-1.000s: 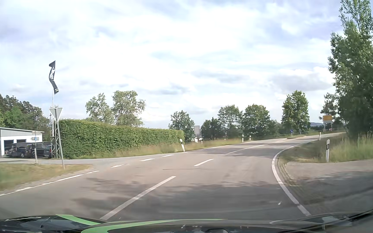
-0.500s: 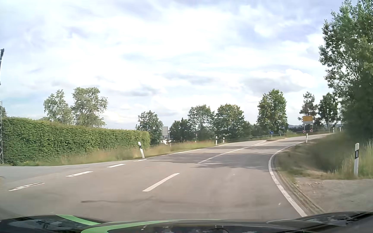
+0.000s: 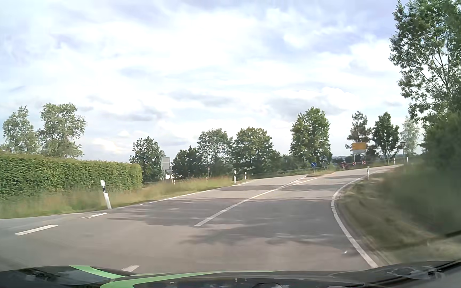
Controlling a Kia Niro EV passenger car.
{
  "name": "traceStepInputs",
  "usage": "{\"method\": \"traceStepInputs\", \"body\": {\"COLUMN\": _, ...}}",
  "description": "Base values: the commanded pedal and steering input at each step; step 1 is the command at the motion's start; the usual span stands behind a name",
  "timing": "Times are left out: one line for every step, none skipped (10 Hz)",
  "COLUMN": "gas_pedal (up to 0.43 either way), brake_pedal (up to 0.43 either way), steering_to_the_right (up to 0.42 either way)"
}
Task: Follow the waypoints while adhering to traffic rules and regulations
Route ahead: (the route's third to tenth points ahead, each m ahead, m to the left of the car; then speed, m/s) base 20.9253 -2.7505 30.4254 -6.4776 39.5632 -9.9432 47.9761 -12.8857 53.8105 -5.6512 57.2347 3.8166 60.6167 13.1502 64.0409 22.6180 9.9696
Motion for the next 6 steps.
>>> {"method": "traceStepInputs", "body": {"gas_pedal": 0.047, "brake_pedal": 0.0, "steering_to_the_right": 0.074}}
{"method": "traceStepInputs", "body": {"gas_pedal": 0.0, "brake_pedal": 0.0, "steering_to_the_right": 0.078}}
{"method": "traceStepInputs", "body": {"gas_pedal": 0.0, "brake_pedal": 0.0, "steering_to_the_right": 0.08}}
{"method": "traceStepInputs", "body": {"gas_pedal": 0.0, "brake_pedal": 0.0, "steering_to_the_right": 0.08}}
{"method": "traceStepInputs", "body": {"gas_pedal": 0.0, "brake_pedal": 0.0, "steering_to_the_right": 0.083}}
{"method": "traceStepInputs", "body": {"gas_pedal": 0.0, "brake_pedal": 0.0, "steering_to_the_right": 0.088}}
